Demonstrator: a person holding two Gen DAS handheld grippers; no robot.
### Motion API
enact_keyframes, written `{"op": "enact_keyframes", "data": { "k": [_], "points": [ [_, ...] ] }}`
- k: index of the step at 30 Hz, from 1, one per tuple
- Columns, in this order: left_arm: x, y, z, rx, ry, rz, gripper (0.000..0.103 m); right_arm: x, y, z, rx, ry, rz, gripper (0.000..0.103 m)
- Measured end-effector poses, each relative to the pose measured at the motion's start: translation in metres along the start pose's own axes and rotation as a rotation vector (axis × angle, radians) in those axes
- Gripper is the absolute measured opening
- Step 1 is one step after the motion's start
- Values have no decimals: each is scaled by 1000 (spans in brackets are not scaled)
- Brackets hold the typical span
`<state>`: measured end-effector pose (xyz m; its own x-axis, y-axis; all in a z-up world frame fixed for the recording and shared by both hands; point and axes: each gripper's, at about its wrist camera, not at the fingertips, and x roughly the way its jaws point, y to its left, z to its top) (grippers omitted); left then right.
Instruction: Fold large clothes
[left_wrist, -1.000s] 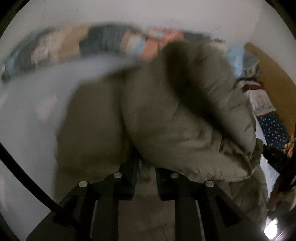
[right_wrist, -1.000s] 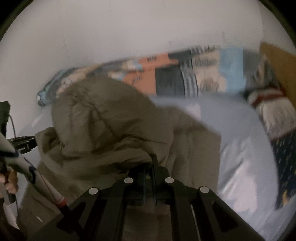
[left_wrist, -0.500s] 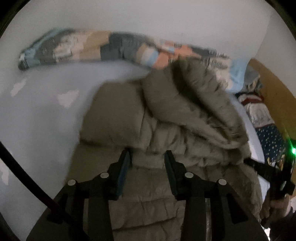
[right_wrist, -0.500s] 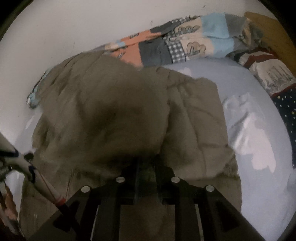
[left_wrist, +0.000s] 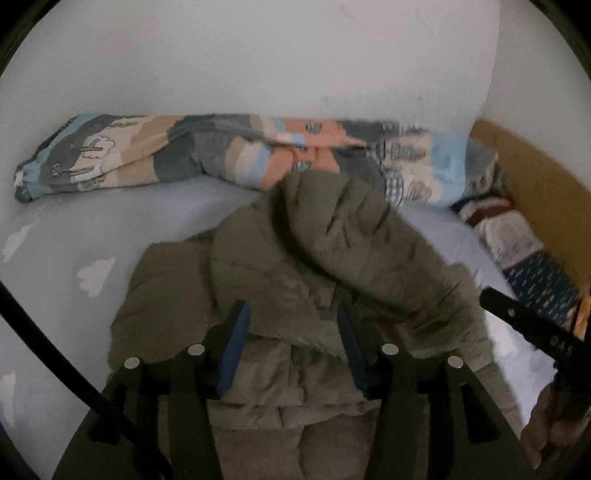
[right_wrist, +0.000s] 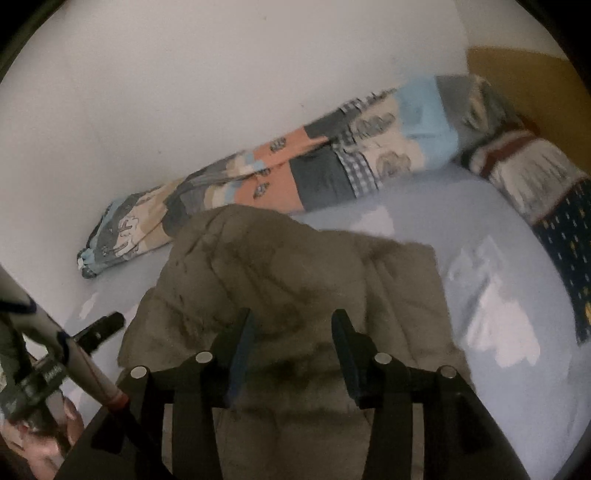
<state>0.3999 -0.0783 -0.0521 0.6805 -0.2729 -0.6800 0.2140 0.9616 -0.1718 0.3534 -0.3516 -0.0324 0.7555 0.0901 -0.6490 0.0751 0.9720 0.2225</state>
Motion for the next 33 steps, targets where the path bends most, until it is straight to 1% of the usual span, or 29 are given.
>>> {"op": "enact_keyframes", "data": {
  "k": [1,3,4,6,7,9,10,12,14,16,18,22,26,27,29,33],
  "points": [
    [9,-1,-4,7,18,2,48,12,0,0,12,6,-2,48],
    [30,-1,-15,25,65,18,48,39,-2,-6,42,43,26,48],
    [43,0,-23,31,96,31,48,50,0,-10,31,69,21,48],
    [56,3,-33,33,128,34,49,66,1,-20,5,116,-2,48],
    [60,4,-38,41,130,37,50,73,2,-27,-6,146,-4,48],
    [64,3,-42,55,141,42,50,85,6,-40,-66,207,-40,48],
    [65,2,-44,65,147,46,51,89,7,-45,-98,224,-52,48],
    [63,0,-47,86,150,55,51,96,7,-52,-145,245,-74,48],
    [54,0,-47,83,142,49,50,98,6,-56,-153,247,-77,48],
    [36,-2,-46,86,124,36,50,92,2,-54,-134,246,-65,48],
    [18,-5,-45,97,110,35,50,79,0,-50,-107,227,-42,48],
    [-24,-3,-46,69,77,28,50,44,1,-32,-56,186,0,48],
    [-55,-1,-56,47,73,27,50,5,8,-32,-58,155,6,48],
    [-61,-1,-60,45,74,36,50,-1,10,-32,-66,150,4,48],
    [-70,2,-63,33,71,29,50,-16,13,-39,-72,142,-3,48],
    [-71,11,-63,3,91,45,50,-28,12,-49,-45,140,5,48]
  ]
}}
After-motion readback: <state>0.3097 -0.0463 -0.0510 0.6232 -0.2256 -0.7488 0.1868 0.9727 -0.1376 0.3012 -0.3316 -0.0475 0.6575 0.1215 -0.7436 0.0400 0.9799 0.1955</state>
